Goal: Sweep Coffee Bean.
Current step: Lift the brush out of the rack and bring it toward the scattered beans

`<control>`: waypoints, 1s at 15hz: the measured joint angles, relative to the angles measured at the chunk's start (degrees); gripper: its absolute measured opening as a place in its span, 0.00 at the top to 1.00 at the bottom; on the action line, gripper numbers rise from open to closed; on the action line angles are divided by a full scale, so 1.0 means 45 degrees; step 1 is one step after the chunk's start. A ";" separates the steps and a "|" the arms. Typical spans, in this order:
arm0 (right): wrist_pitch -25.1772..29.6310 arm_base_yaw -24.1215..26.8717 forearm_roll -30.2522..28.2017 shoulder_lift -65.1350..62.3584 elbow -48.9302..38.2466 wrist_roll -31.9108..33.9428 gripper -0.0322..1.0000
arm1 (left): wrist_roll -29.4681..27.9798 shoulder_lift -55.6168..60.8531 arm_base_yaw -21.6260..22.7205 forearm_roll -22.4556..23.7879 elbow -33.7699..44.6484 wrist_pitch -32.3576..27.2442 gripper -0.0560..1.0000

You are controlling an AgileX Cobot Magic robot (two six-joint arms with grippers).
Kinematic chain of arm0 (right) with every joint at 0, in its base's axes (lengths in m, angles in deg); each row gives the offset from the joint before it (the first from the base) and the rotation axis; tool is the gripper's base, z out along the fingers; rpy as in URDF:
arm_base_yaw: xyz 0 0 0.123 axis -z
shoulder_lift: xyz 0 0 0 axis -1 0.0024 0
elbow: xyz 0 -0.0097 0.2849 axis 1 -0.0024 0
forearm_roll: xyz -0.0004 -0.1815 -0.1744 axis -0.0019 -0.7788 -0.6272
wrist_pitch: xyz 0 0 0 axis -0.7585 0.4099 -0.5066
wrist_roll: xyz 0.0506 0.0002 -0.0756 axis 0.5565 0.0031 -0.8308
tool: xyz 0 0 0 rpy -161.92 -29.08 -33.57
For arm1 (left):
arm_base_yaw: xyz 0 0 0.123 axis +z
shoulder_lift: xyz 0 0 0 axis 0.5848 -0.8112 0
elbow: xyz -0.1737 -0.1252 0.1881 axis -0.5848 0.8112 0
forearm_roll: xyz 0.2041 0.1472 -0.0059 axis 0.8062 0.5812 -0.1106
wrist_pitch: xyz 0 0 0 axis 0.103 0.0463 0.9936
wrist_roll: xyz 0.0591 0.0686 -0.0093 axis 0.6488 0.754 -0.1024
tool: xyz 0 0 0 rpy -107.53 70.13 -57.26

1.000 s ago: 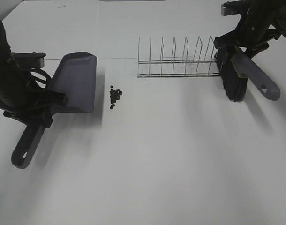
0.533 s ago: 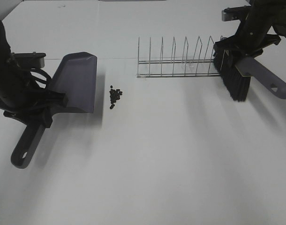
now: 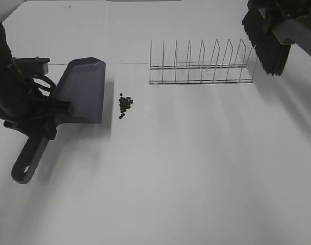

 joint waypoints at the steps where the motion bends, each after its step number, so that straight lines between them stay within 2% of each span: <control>1: 0.0255 -0.0013 0.0000 -0.0255 0.0000 0.0000 0.71 | 0.0000 0.0000 0.0000 0.0000 0.0000 0.0000 0.64; 6: 0.0306 -0.0166 0.0573 -0.1019 -0.0382 0.0127 0.71 | 0.0013 0.0000 0.0000 0.0382 0.0000 -0.0140 0.64; 11: 0.0306 -0.1872 0.0102 -0.1833 -0.3336 0.1120 0.71 | 0.0013 -0.0675 0.0000 0.0586 0.0000 -0.0255 0.64; 12: 0.0153 -0.2317 -0.0140 -0.1833 -0.3973 0.1477 0.71 | 0.0013 -0.1006 0.0000 0.0586 0.0000 -0.0306 0.64; 15: -0.1375 -0.3285 -0.0688 -0.1808 -0.5462 0.2737 0.71 | 0.0013 -0.1693 0.0000 0.0522 0.0000 -0.0255 0.64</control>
